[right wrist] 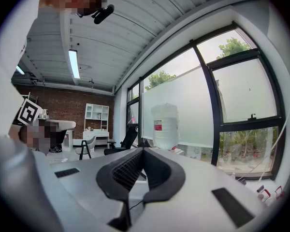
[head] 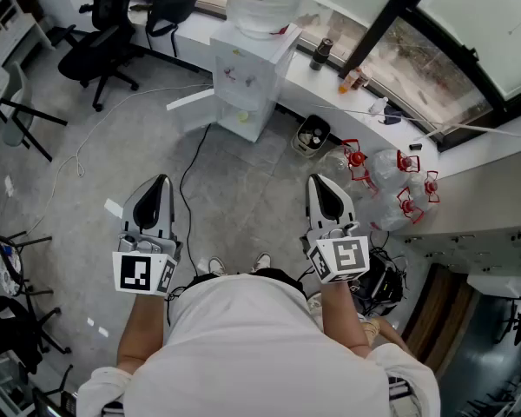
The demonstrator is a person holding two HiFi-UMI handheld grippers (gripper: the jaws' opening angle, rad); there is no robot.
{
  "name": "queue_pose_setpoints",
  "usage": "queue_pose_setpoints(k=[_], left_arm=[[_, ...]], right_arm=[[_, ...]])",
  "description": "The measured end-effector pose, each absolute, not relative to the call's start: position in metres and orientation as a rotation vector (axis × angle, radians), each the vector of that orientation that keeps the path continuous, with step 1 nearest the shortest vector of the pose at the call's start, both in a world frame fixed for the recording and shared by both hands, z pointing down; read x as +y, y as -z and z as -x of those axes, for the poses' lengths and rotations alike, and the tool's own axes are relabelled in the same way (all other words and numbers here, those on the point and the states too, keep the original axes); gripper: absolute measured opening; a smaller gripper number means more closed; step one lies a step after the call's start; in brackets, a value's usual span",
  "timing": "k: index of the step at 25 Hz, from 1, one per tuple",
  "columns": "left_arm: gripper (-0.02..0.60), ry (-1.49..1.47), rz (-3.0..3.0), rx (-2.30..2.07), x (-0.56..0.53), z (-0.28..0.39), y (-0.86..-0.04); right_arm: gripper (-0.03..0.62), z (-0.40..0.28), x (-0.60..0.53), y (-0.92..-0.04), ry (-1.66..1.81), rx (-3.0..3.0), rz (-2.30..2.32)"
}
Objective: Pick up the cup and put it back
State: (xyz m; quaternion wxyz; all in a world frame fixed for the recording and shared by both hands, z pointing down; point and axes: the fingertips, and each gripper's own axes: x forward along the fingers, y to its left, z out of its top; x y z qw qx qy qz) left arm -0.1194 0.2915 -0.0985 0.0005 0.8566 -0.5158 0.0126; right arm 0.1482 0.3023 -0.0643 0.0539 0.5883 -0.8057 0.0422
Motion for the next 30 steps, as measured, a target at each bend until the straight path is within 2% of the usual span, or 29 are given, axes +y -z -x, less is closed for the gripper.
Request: queue_pose_setpoints(k=[11,23,30], left_arm=[[0.023,-0.052,-2.677,-1.637,0.284,0.114,0.093],[0.023,-0.054,-2.616,-1.642,0.266,0.048,0.088],[0.023,-0.084,-2.531,-1.646,0.228,0.076,0.058]], right_arm=[[0.020,-0.154,0.295,0.056,-0.143,-2.464,-1.766],[0.020,-0.172,0.281,0.030,-0.153,-2.620,-1.506],[0.020,-0.153,0.234,0.011,-0.204,-2.609,-1.466]])
